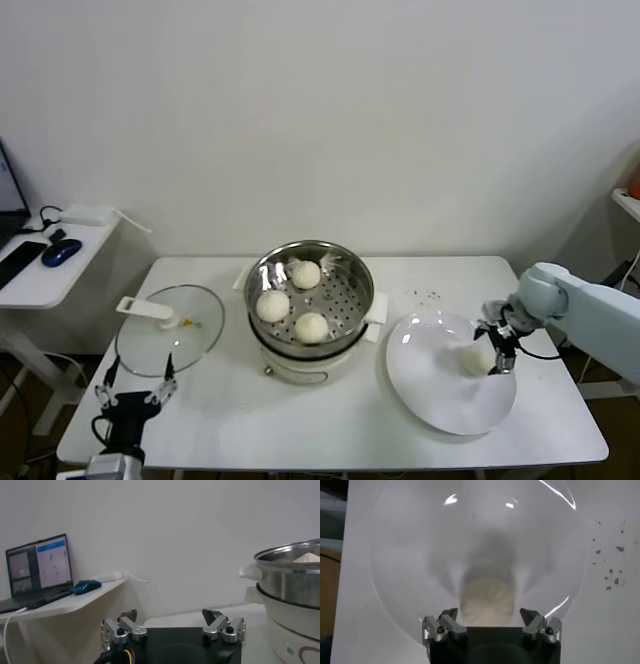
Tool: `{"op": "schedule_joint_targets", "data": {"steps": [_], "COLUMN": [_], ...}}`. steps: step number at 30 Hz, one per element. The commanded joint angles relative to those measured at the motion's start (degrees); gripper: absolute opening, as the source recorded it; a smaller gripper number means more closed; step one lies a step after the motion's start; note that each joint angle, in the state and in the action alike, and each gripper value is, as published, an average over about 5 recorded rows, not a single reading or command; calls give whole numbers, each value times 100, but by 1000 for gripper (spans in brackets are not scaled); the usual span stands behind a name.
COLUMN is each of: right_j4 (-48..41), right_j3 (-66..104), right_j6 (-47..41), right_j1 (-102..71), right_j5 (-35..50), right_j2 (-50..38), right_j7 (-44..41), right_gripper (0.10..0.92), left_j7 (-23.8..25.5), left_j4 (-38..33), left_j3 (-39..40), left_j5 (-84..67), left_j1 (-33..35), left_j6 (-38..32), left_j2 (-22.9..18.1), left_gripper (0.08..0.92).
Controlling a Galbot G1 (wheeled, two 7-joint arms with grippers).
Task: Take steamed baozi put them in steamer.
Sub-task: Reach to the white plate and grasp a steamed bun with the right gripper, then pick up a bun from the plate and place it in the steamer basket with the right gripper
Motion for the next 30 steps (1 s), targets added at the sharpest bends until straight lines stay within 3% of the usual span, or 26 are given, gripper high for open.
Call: {"op": "schedule_joint_targets", "data": {"steps": [1, 8, 14, 19, 30], "right_j4": [-211, -251, -244, -160, 266], "right_j3": [113, 118, 146, 148, -1273], "right_j6": [-7, -8, -5, -12, -310], "right_j1": [-190, -179, -178, -114, 2157], "right_j5": [-88, -104, -96, 22, 1576], "right_j2": [267, 287, 250, 178, 115], "right_j7": [-9, -84, -104, -102, -132], "right_gripper": [823, 804, 675, 615, 602], "left_j7": [-3, -4, -7, -7, -7], "left_j4": [21, 21, 20, 10, -29], "left_j3": [-10, -8, -13, -11, 19], "left_j5": [-9, -12, -14, -14, -19], "left_j1": [-24, -46, -38, -38, -87], "left_j6": [7, 19, 17, 20, 32], "left_j2": [7, 0, -10, -19, -25], "left_gripper": [823, 823, 823, 823, 823]}}
